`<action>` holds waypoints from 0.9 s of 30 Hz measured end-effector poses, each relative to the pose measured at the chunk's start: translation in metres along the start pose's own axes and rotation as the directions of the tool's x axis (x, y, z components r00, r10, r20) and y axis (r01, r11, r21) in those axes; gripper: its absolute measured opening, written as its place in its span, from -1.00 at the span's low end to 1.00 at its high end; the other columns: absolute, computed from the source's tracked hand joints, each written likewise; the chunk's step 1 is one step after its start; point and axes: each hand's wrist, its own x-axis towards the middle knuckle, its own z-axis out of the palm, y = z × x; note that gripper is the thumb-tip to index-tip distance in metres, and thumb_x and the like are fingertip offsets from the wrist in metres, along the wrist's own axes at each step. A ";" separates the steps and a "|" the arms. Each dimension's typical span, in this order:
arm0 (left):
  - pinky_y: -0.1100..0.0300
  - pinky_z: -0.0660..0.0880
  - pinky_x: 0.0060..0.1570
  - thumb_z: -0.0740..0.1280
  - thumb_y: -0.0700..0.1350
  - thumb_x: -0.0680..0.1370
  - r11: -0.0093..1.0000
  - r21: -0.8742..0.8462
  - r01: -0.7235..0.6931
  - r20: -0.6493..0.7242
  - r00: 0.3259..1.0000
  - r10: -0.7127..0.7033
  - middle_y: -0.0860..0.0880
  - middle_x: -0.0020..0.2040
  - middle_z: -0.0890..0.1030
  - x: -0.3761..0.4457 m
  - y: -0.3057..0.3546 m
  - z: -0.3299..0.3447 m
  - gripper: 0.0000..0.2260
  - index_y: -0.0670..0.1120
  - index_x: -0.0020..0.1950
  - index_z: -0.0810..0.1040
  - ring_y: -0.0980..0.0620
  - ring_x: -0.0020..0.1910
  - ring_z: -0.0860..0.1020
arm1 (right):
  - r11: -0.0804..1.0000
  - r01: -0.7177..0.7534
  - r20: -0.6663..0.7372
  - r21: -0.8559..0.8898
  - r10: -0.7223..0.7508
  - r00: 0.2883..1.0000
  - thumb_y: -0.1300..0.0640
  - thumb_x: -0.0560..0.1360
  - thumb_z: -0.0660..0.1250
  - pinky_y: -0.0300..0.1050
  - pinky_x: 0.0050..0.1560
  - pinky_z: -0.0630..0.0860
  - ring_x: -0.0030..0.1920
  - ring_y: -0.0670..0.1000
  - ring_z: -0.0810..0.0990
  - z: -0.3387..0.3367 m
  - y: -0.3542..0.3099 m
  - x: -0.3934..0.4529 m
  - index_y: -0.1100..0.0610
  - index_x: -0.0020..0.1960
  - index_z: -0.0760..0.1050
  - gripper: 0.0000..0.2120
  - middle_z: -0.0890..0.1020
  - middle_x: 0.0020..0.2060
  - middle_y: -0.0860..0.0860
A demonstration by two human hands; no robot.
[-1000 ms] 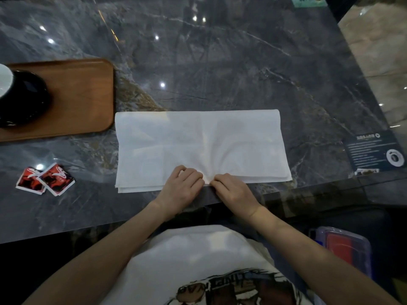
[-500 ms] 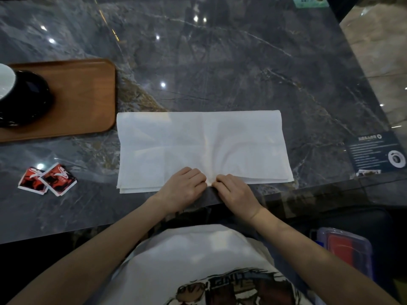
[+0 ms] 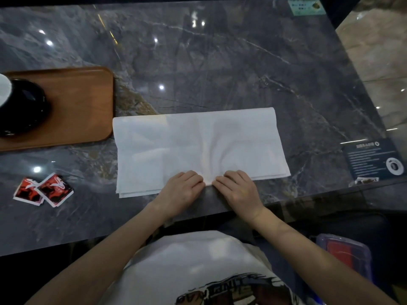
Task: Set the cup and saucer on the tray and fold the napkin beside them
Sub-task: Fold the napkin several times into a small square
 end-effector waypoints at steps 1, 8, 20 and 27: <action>0.17 0.31 -0.26 0.35 -0.22 0.41 1.000 0.008 0.026 0.008 1.000 -0.026 -0.06 -0.25 0.61 0.004 -0.003 0.000 -0.97 -0.14 -0.22 0.58 -0.03 -0.22 0.49 | 1.000 -0.006 0.012 0.006 0.006 1.000 0.26 0.52 0.26 -0.09 -0.17 0.39 -0.25 0.09 0.58 0.002 0.005 0.005 0.18 -0.18 0.61 -0.82 0.67 -0.22 0.05; 0.16 0.30 -0.24 0.23 -0.17 0.42 0.983 0.014 0.184 0.018 0.983 -0.184 -0.10 -0.21 0.61 0.039 -0.035 0.002 -0.86 -0.16 -0.19 0.58 -0.02 -0.15 0.38 | 0.998 -0.059 0.120 0.015 0.057 0.991 0.24 0.41 0.31 -0.06 -0.17 0.42 -0.26 0.12 0.59 0.019 0.040 0.045 0.18 -0.18 0.58 -0.93 0.63 -0.27 0.09; 0.08 0.29 0.20 0.15 -0.04 0.51 0.926 0.043 0.376 0.162 0.912 -0.378 -0.14 0.26 0.54 0.068 -0.042 0.005 -0.62 -0.19 0.24 0.50 -0.10 0.26 0.43 | 0.990 -0.119 0.223 0.072 0.100 0.970 0.28 0.35 0.21 -0.10 -0.19 0.30 -0.18 0.12 0.53 0.020 0.071 0.063 0.20 -0.13 0.57 -0.81 0.62 -0.23 0.07; 0.06 -0.09 0.42 -0.20 0.10 0.60 0.883 0.125 0.452 0.345 0.815 -0.466 -0.08 0.49 0.14 0.065 -0.044 0.017 -0.47 -0.17 0.47 0.11 0.00 0.47 0.05 | 0.994 -0.106 0.174 -0.036 0.111 0.978 0.32 0.40 0.19 -0.09 -0.14 0.40 -0.18 0.13 0.60 0.016 0.099 0.056 0.22 -0.07 0.58 -0.78 0.65 -0.16 0.12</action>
